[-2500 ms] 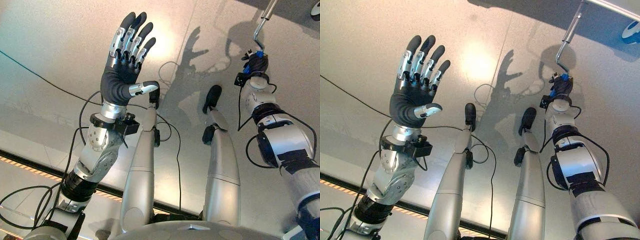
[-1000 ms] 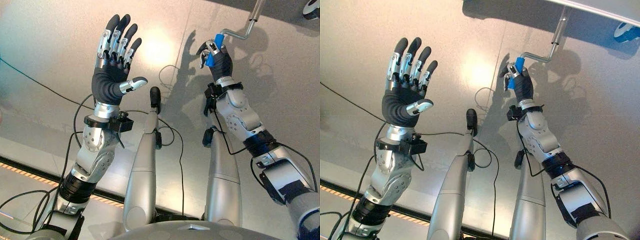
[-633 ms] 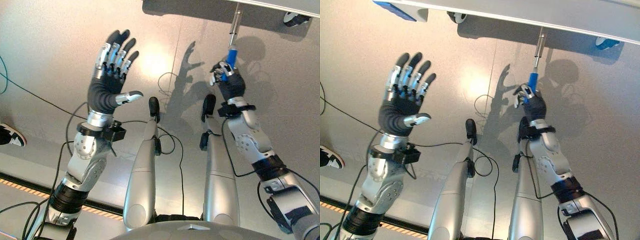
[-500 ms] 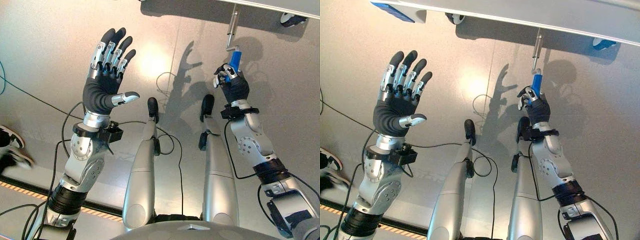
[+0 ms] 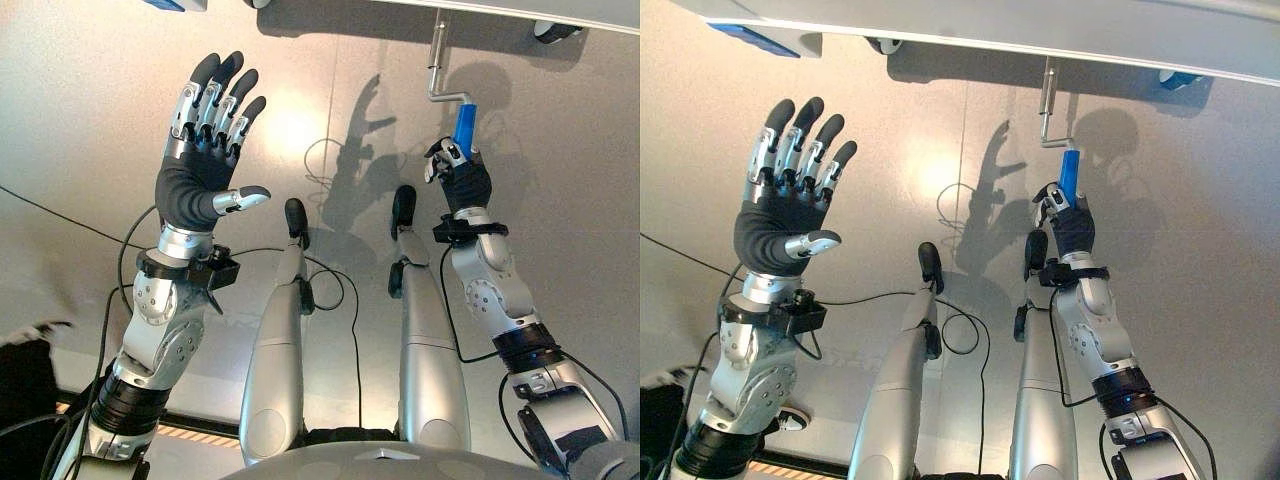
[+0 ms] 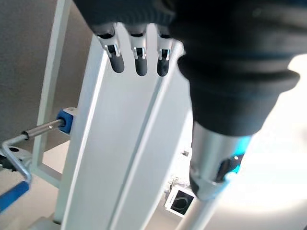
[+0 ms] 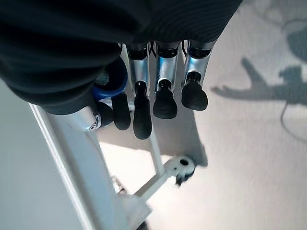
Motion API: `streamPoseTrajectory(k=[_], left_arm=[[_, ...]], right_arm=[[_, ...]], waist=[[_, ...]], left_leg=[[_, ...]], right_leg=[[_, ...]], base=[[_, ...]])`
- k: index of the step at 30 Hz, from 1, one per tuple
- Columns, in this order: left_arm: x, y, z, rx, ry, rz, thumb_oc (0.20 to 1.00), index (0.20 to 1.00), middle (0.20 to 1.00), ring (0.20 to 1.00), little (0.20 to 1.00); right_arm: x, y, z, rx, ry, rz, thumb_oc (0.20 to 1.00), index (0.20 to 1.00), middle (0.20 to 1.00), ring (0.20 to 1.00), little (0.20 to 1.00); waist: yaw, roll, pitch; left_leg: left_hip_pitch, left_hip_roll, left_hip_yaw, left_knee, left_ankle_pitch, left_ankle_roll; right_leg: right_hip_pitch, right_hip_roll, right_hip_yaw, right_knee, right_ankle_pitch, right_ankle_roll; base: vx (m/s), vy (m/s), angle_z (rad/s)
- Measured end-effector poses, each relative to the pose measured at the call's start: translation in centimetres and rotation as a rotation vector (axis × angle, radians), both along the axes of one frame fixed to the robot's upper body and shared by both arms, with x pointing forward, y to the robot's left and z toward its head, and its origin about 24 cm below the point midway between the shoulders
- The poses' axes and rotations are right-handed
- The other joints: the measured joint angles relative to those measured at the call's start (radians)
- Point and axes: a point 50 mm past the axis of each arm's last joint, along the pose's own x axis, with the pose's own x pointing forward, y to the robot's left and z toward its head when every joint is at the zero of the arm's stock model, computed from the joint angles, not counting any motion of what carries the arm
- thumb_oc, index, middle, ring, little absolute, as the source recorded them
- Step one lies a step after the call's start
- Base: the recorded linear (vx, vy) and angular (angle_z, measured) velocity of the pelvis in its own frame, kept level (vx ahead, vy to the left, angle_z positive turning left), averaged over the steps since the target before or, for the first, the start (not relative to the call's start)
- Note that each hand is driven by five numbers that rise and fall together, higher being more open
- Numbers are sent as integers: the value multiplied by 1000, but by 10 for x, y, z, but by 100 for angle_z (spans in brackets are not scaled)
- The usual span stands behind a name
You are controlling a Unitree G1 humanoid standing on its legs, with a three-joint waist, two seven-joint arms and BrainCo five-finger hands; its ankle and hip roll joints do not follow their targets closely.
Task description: Raise the hospital bed
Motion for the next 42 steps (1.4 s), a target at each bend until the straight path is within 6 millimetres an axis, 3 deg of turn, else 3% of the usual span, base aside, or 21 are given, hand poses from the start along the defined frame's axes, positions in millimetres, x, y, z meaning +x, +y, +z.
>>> streamPoseTrajectory(k=[3, 5, 12, 20, 23, 32, 39, 40, 42], left_arm=[[-1, -1, 1, -2, -3, -5, 1000, 1000, 1000, 1000, 1000], [-2, -5, 0, 3, 9, -43, 1000, 1000, 1000, 1000, 1000], [-2, -11, 1, 24, 10, -81, 1000, 1000, 1000, 1000, 1000], [-2, -11, 2, 42, 10, -76, 1000, 1000, 1000, 1000, 1000], [-1, -12, 4, 51, 5, -82, 1000, 1000, 1000, 1000, 1000], [-1, -18, 1, 62, 19, -120, 1000, 1000, 1000, 1000, 1000], [0, -24, 1, 66, 29, -143, 1000, 1000, 1000, 1000, 1000], [1, -24, 2, 66, 25, -143, 1000, 1000, 1000, 1000, 1000], [1, -25, 4, 58, 17, -143, 1000, 1000, 1000, 1000, 1000]], right_arm=[[5, -4, -6, -43, 13, -45, 200, 200, 200, 200, 200], [24, -20, -15, -77, 66, -159, 200, 200, 200, 200, 200], [43, -33, -8, -118, 108, -250, 200, 200, 200, 200, 200], [48, -41, -6, -128, 125, -279, 200, 200, 200, 200, 200], [50, -56, -10, -146, 168, -309, 200, 200, 200, 200, 200], [65, -71, -12, -167, 304, -363, 200, 200, 200, 200, 200], [70, -76, -10, -164, 367, -399, 200, 200, 200, 200, 200], [69, -79, -9, -160, 378, -417, 200, 200, 200, 200, 200], [69, -82, -9, -152, 393, -445, 200, 200, 200, 200, 200]], waist=[[-2, -2, -1], [-5, -14, -1], [0, -15, -1], [6, -14, -1], [30, -13, -1], [54, -13, -2], [59, -6, -4], [80, -4, -4], [85, 6, -4]], left_leg=[[3, -1, 2, -1, 0, 1], [4, -1, 2, 0, 0, 1], [-6, -3, 1, -1, 1, 2], [-18, -5, -1, 0, 2, 3], [-18, -7, -4, 2, 3, 4], [-25, -17, -11, 6, 8, 10], [-84, -24, -60, 35, 9, 9], [-95, -26, -64, 38, 9, 8], [-112, -28, -80, 50, 9, 8]], right_leg=[[2, 0, 5, -2, 2, 2], [3, 1, 6, -2, 3, 2], [-6, -1, 7, -5, 5, 4], [-17, -4, 5, -3, 5, 4], [-15, -6, 2, -1, 5, 4], [-16, -16, 0, 1, 8, 11], [-44, -29, -31, 15, 2, 11], [-51, -31, -34, 18, 1, 11], [-58, -36, -48, 23, -2, 10]], base=[[-6, -26, -3], [0, 0, 0], [0, 0, 0], [3, 8, 0], [10, 7, 2], [0, 0, 2], [-9, 39, 12], [-9, 89, 13], [-2, 94, 14]])
